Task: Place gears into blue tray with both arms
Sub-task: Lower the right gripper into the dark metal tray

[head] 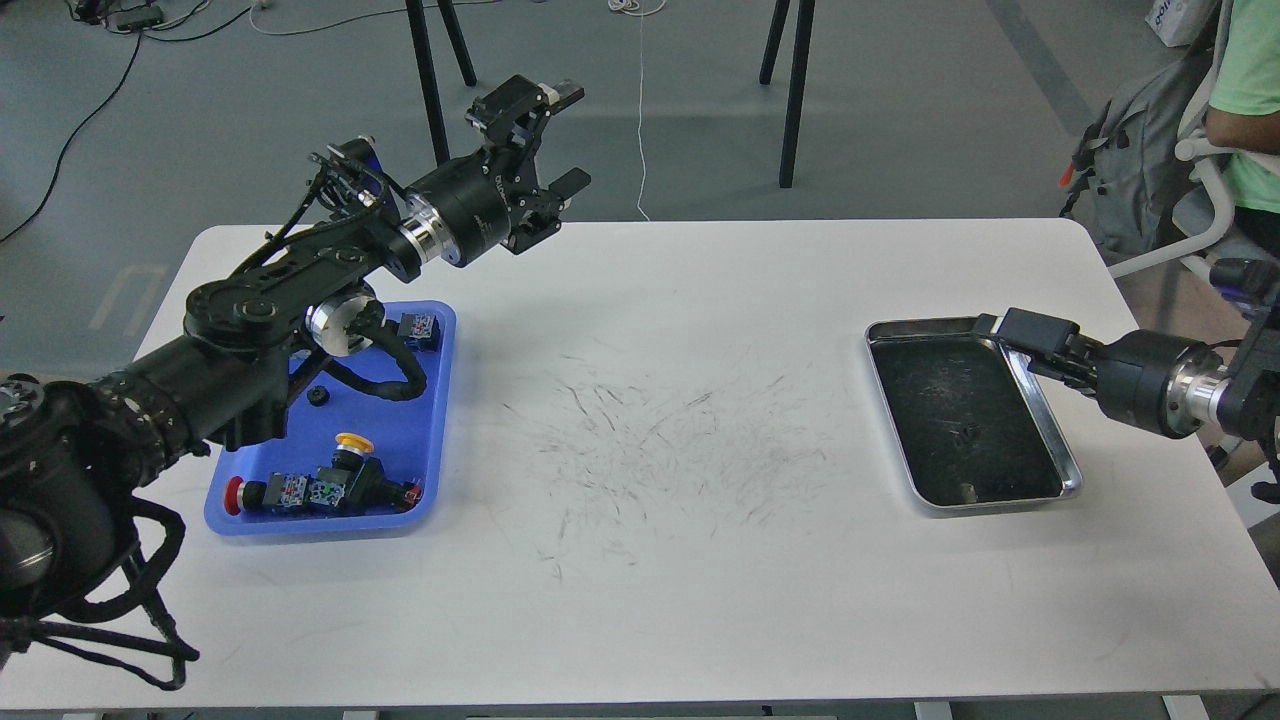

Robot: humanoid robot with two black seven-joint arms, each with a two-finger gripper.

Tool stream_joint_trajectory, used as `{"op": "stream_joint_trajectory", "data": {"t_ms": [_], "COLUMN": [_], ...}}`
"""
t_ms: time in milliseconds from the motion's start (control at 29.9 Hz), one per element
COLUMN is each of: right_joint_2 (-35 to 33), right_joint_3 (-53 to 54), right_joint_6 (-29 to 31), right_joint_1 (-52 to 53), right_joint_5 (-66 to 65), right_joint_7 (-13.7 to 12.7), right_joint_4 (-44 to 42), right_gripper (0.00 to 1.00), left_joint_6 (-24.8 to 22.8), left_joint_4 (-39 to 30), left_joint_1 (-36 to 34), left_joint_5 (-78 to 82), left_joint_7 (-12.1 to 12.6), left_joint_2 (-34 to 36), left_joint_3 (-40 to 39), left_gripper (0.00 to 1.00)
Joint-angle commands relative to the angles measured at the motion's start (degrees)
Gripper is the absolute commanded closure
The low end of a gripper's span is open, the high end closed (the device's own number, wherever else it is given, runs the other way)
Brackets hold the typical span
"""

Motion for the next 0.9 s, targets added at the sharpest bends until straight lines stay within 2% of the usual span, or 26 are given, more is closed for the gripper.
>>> {"op": "stream_joint_trajectory", "data": {"t_ms": [0,301,869], "right_joint_2": [-0.4,0.6,9.3], "right_joint_3": [-2.5,-5.1,-9.9], "right_joint_6": [1.9,1.8,1.2], "right_joint_1": [2.4,2.6,2.7], "right_joint_5": [-5.3,-18.9,-22.7], "right_joint_7": [0.1,0.1,0.2], "right_joint_4": [-0.3,-3.3,-12.6], "right_gripper": [0.04,0.05,0.12], "left_joint_6": [0.2,0.3,1.9], "left_joint_4": [1.5,2.2,1.9], "left_joint_1": [0.2,0.3,0.5], "left_joint_5": [0.0,0.0,-0.6], "left_joint_7": [0.0,0.0,0.0], "left_joint_2": [-0.4,-0.7,0.0], "left_joint_3": [0.0,0.0,-0.1], "left_gripper": [0.0,0.0,0.0]}}
